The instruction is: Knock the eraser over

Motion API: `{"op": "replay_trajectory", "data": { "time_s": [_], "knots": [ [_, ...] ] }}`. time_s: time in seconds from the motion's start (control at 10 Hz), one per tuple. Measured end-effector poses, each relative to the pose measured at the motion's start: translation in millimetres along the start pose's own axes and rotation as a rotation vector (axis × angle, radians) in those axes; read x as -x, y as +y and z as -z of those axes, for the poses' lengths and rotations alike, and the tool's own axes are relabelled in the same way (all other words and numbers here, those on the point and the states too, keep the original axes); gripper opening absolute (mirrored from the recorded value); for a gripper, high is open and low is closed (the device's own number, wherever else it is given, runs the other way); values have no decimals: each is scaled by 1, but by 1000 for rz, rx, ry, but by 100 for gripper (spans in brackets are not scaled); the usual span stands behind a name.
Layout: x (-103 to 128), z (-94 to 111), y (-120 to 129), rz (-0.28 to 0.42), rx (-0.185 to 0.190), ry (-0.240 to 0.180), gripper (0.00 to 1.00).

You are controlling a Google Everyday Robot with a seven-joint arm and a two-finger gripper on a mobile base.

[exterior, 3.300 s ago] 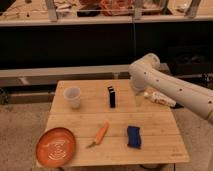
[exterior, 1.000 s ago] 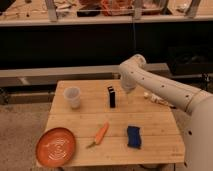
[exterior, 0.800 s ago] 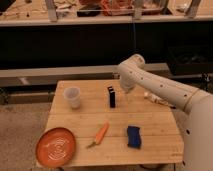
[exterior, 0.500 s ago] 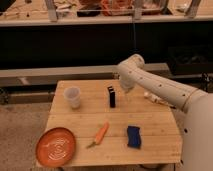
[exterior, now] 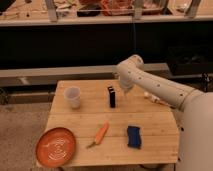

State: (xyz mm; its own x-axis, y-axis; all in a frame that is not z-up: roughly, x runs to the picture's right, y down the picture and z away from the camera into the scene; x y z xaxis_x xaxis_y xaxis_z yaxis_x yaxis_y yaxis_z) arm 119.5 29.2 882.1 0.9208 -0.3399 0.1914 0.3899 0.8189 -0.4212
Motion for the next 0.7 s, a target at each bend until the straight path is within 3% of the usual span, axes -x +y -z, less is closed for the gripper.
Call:
{"op": "replay_trajectory", "data": {
  "time_s": [0.3, 0.5, 0.7],
  "knots": [
    [-4, -6, 0, 13, -1, -5, 80],
    [-3, -8, -2, 26, -3, -11, 76],
    [-1, -10, -3, 39, -3, -22, 59]
  ]
}}
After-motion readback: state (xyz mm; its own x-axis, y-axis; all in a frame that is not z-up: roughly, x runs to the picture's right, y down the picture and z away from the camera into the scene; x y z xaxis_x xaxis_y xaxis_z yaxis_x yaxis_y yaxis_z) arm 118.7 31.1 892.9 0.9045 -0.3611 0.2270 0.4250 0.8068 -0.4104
